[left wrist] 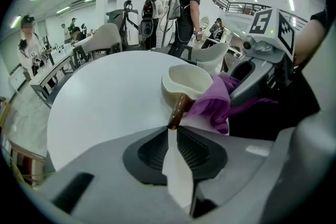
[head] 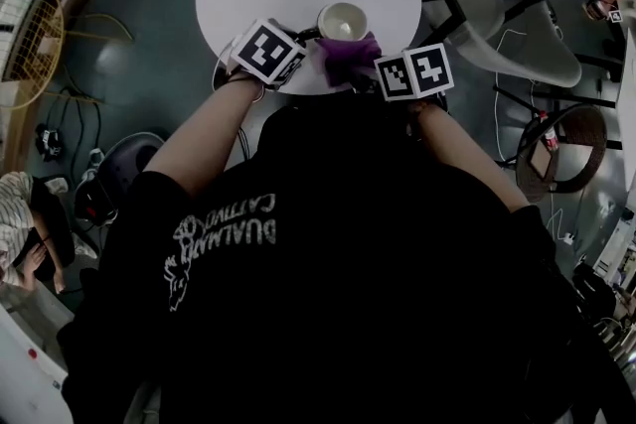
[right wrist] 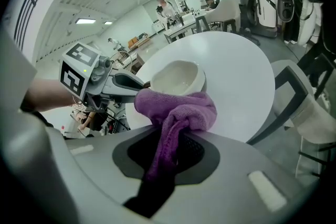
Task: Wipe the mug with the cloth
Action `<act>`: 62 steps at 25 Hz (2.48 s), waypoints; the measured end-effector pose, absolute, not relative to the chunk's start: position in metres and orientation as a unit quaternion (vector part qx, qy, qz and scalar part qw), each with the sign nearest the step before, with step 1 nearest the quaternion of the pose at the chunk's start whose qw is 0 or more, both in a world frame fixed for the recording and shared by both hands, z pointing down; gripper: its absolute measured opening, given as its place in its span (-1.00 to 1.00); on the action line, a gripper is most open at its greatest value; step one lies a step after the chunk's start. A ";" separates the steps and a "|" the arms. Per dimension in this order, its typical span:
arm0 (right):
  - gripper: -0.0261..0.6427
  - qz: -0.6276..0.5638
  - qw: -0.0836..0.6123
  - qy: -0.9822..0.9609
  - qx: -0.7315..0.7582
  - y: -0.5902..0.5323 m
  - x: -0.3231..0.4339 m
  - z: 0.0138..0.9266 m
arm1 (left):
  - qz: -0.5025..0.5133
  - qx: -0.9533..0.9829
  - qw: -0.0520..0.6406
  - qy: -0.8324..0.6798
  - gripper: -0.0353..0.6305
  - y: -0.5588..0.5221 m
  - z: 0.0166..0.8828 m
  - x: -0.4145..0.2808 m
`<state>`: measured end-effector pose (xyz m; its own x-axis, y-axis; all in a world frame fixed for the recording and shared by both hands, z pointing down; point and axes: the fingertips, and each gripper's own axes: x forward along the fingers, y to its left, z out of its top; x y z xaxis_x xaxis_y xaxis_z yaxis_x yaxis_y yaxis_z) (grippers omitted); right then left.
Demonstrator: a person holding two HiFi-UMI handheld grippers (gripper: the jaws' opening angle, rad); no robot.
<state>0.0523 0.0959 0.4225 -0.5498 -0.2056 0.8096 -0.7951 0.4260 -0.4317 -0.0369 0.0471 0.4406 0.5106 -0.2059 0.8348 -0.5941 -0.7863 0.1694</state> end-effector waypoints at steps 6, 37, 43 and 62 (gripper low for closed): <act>-0.70 0.418 0.340 -0.780 0.316 0.102 0.043 0.421 | 0.432 0.843 0.213 -0.240 -0.73 0.059 0.442 -0.036; -0.71 0.397 0.338 -0.822 0.231 0.120 -0.007 0.406 | 0.442 0.858 0.178 -0.193 -0.88 0.075 0.437 -0.033; -0.71 0.390 0.340 -0.829 0.214 0.118 -0.017 0.402 | 0.443 0.851 0.198 -0.203 -0.88 0.077 0.436 -0.041; -0.71 0.362 0.322 -0.863 0.148 0.076 -0.061 0.381 | 0.402 0.830 0.247 -0.298 -0.88 0.052 0.412 -0.083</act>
